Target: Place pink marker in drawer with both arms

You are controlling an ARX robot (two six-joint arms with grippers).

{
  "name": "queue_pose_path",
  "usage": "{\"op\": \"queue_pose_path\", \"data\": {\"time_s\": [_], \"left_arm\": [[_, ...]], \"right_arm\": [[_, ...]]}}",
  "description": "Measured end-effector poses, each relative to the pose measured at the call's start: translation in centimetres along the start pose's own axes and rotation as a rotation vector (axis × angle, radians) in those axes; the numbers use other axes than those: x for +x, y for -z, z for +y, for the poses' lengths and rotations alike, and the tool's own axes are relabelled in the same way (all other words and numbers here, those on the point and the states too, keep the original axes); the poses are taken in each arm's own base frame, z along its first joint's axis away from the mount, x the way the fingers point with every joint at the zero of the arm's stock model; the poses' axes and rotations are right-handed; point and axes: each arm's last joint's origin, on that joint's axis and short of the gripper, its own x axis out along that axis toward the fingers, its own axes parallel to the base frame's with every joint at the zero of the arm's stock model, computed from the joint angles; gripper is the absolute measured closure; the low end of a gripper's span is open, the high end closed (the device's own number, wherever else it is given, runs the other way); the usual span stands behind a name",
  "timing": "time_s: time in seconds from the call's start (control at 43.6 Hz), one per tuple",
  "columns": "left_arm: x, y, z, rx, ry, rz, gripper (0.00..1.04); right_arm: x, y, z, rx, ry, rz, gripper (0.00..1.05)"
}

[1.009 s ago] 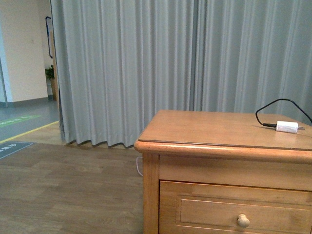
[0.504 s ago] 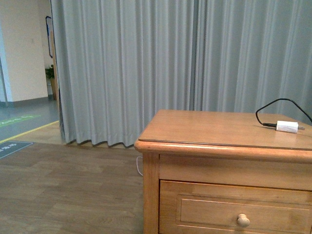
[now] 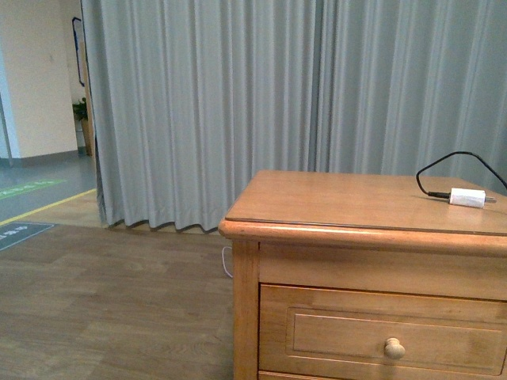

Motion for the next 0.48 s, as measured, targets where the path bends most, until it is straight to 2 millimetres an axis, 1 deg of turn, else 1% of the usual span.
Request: {"op": "queue_pose_path", "data": {"time_s": [0.482], "left_arm": [[0.0, 0.0, 0.0, 0.0, 0.0, 0.0, 0.06]], "right_arm": [[0.0, 0.0, 0.0, 0.0, 0.0, 0.0, 0.08]]}}
